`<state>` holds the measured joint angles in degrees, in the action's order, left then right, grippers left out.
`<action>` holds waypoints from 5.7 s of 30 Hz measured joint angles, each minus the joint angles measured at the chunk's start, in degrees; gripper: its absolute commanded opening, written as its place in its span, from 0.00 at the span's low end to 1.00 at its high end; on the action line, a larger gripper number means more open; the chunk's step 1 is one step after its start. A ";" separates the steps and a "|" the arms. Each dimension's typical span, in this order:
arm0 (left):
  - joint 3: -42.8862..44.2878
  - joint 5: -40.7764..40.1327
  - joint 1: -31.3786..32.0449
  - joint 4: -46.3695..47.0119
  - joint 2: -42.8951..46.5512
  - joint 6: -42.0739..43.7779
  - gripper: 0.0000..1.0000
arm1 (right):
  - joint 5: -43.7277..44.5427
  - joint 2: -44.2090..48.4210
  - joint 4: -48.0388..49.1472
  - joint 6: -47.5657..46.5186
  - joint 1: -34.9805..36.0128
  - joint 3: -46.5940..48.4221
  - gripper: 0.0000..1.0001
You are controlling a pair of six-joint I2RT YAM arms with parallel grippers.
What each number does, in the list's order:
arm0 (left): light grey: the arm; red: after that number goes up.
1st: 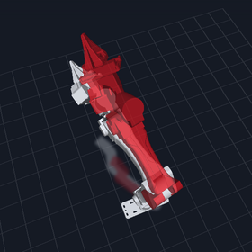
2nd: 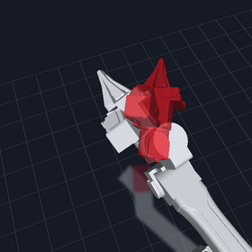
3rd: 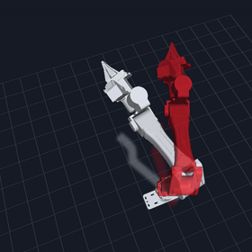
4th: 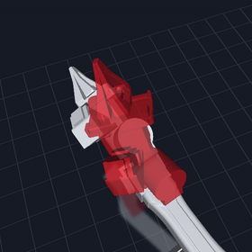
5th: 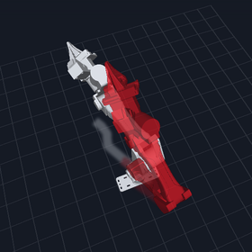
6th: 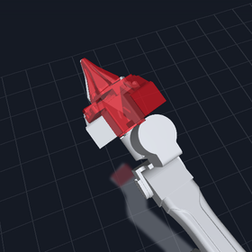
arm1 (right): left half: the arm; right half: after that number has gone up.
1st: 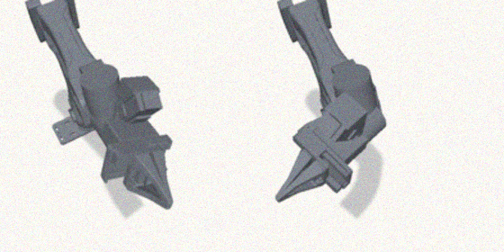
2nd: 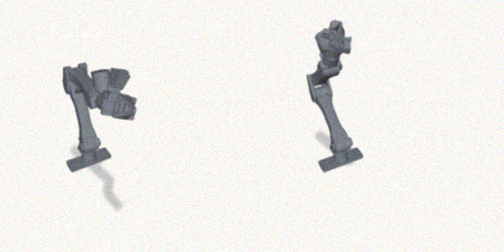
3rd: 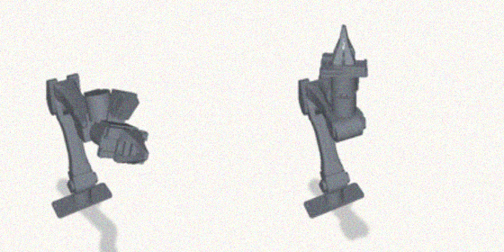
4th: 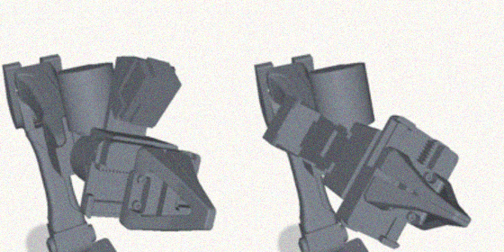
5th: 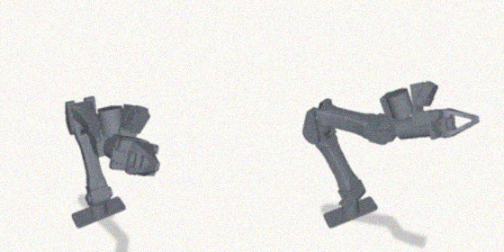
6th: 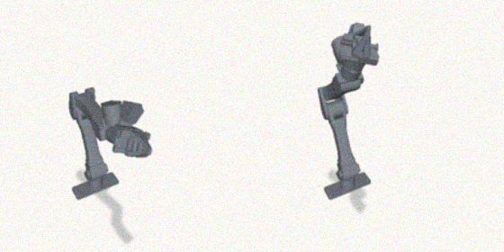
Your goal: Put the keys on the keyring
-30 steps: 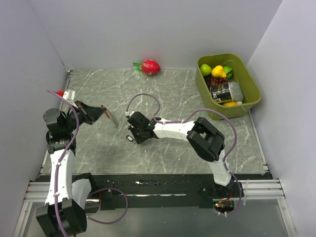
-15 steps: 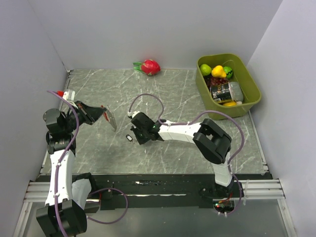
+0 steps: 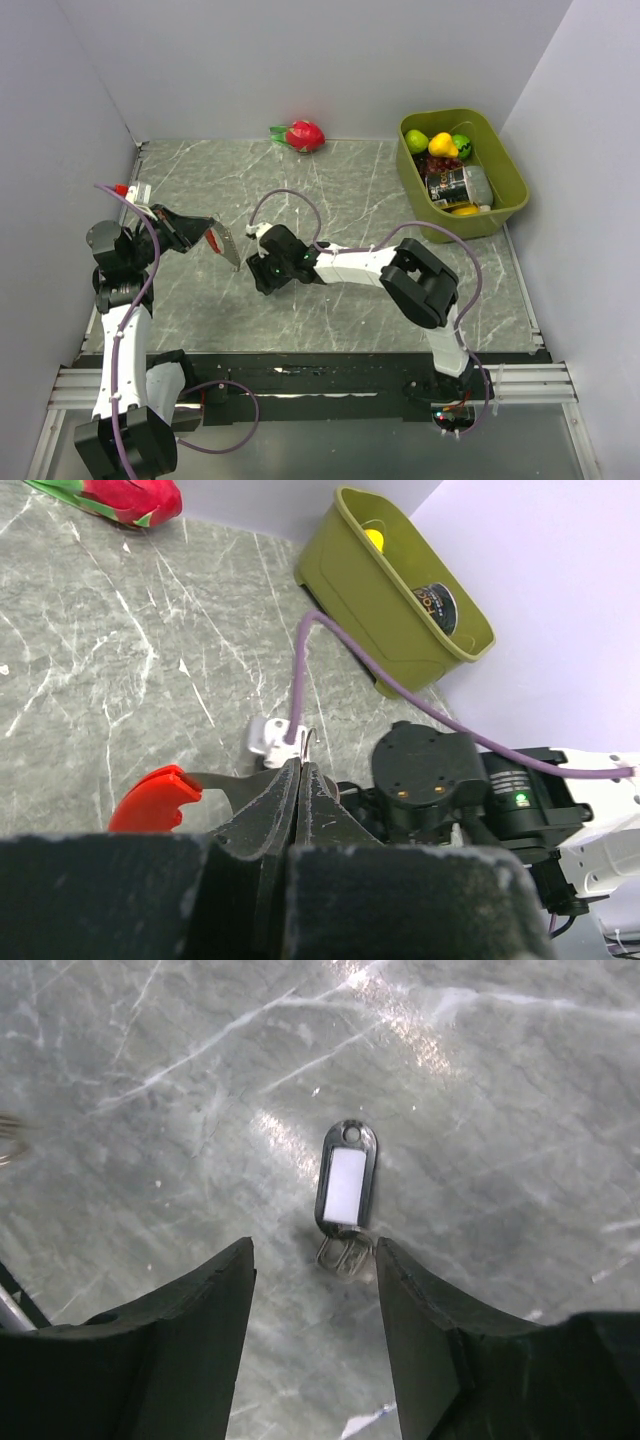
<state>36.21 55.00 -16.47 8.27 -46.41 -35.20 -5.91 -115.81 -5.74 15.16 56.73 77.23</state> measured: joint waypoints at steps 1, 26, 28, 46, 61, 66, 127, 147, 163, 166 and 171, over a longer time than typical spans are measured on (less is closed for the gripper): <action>0.00 0.00 0.00 0.00 0.07 0.00 0.01 | -0.20 -0.68 -0.02 -0.09 0.00 0.55 0.59; 0.00 0.00 -0.13 0.00 0.13 0.02 0.01 | 0.59 2.60 0.52 0.37 -1.53 -4.24 0.07; 0.00 0.00 -0.13 0.00 0.13 0.02 0.01 | 0.42 3.80 0.50 0.37 -1.70 -4.94 0.14; 0.00 0.31 -0.13 0.48 0.09 -0.07 0.01 | -2.60 5.68 -4.83 2.40 -2.03 -4.59 0.43; 0.00 0.76 -0.22 0.90 0.09 -0.39 0.01 | -6.43 1.81 -4.20 5.40 -2.03 -3.76 0.28; -0.37 1.05 -0.22 1.11 0.09 -0.46 0.01 | -5.99 1.25 -3.85 6.08 -2.03 -3.34 0.15; 4.74 -9.11 7.50 -12.35 0.09 10.51 0.01 | -11.13 4.22 -10.62 1.62 -9.99 2.27 0.52; 4.15 -7.10 6.51 -11.93 0.59 10.03 0.01 | -10.23 -0.07 -14.27 9.60 -10.25 2.14 0.52; 3.98 -6.64 6.38 -11.96 0.90 9.99 0.01 | -14.36 -3.87 -11.02 14.43 -13.35 4.42 0.39; 3.98 -6.58 6.36 -11.96 0.90 9.99 0.01 | -14.78 -5.38 -10.93 14.51 -13.49 6.27 0.34; 3.98 -6.27 6.36 -11.96 0.90 9.97 0.01 | -14.75 -6.21 -10.88 14.25 -13.49 7.21 0.17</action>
<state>40.18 48.73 -10.11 -3.68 -45.52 -25.23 -20.67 -122.02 -16.62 29.41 43.24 84.44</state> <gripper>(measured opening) 0.022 0.306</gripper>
